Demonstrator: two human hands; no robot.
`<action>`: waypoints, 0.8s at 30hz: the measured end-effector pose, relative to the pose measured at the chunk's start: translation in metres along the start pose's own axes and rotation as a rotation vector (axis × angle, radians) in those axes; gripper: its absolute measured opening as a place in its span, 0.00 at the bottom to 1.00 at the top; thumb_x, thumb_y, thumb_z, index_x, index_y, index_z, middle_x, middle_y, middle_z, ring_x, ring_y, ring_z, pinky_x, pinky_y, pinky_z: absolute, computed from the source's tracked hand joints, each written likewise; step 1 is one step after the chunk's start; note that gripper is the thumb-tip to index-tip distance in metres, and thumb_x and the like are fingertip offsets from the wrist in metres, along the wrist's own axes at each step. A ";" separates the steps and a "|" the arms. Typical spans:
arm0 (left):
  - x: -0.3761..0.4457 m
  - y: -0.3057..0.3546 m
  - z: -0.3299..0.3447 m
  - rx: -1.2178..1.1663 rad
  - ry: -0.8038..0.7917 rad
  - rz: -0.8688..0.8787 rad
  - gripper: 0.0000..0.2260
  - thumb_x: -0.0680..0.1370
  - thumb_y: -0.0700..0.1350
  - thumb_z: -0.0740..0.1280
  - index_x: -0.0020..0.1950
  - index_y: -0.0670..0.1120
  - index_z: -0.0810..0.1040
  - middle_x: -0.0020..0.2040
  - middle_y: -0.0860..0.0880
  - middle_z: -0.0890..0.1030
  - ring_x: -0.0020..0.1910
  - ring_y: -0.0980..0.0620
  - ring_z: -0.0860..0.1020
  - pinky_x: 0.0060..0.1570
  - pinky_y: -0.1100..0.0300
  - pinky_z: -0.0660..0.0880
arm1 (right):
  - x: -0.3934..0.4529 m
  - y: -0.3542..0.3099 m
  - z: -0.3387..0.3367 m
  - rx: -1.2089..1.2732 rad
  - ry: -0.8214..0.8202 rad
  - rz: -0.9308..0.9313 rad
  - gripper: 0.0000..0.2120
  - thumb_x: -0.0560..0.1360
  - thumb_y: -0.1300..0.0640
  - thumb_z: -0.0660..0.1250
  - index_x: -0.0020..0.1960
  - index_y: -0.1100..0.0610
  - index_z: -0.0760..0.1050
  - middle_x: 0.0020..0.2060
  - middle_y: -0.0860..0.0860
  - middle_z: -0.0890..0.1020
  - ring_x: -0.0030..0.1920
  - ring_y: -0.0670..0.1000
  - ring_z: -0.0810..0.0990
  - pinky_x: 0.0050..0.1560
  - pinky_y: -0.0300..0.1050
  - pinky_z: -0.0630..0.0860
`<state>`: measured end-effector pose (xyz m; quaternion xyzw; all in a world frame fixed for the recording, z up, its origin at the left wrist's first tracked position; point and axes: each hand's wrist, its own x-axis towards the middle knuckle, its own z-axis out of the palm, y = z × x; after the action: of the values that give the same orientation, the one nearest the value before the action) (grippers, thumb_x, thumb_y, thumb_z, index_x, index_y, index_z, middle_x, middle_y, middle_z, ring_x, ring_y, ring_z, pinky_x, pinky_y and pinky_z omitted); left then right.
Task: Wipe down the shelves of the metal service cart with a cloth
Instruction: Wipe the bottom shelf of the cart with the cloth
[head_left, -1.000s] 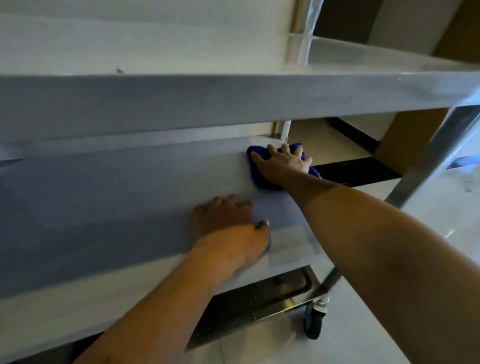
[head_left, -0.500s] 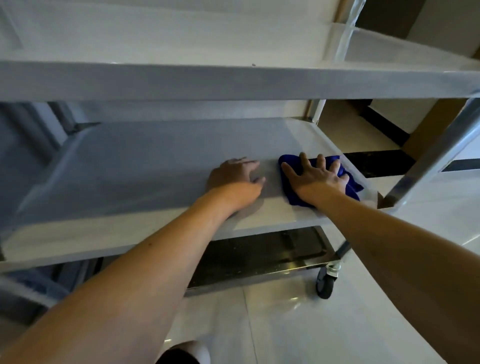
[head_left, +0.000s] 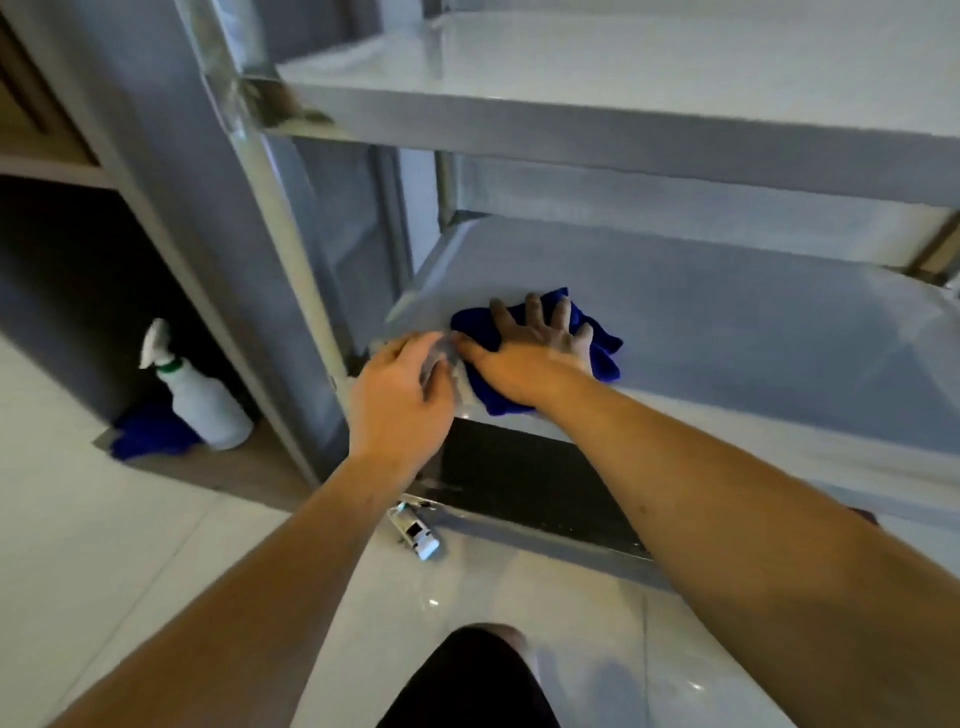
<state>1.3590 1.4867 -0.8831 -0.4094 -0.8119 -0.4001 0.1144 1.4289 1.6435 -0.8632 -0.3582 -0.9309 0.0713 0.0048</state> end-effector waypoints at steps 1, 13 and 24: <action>-0.007 -0.008 -0.009 -0.016 0.044 -0.007 0.12 0.79 0.46 0.66 0.61 0.52 0.79 0.55 0.51 0.81 0.54 0.52 0.78 0.57 0.56 0.76 | -0.002 -0.019 0.002 -0.009 -0.011 -0.046 0.42 0.73 0.22 0.39 0.81 0.42 0.45 0.81 0.55 0.47 0.78 0.67 0.42 0.72 0.73 0.48; -0.059 -0.062 -0.045 0.026 0.192 -0.252 0.12 0.79 0.44 0.67 0.62 0.48 0.80 0.56 0.48 0.82 0.58 0.47 0.75 0.53 0.60 0.66 | -0.108 -0.054 0.059 -0.032 0.438 -0.526 0.31 0.64 0.58 0.78 0.67 0.54 0.75 0.67 0.56 0.76 0.69 0.65 0.69 0.58 0.64 0.70; -0.131 -0.119 0.022 0.096 -0.052 -0.391 0.12 0.78 0.46 0.69 0.61 0.48 0.79 0.58 0.47 0.81 0.59 0.46 0.71 0.54 0.55 0.69 | -0.106 -0.005 0.156 0.233 0.289 -0.375 0.30 0.64 0.61 0.76 0.66 0.56 0.77 0.59 0.56 0.82 0.59 0.64 0.77 0.54 0.62 0.74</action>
<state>1.3557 1.3872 -1.0312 -0.2482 -0.8969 -0.3647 0.0328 1.4948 1.5490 -1.0126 -0.1829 -0.9562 0.1240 0.1920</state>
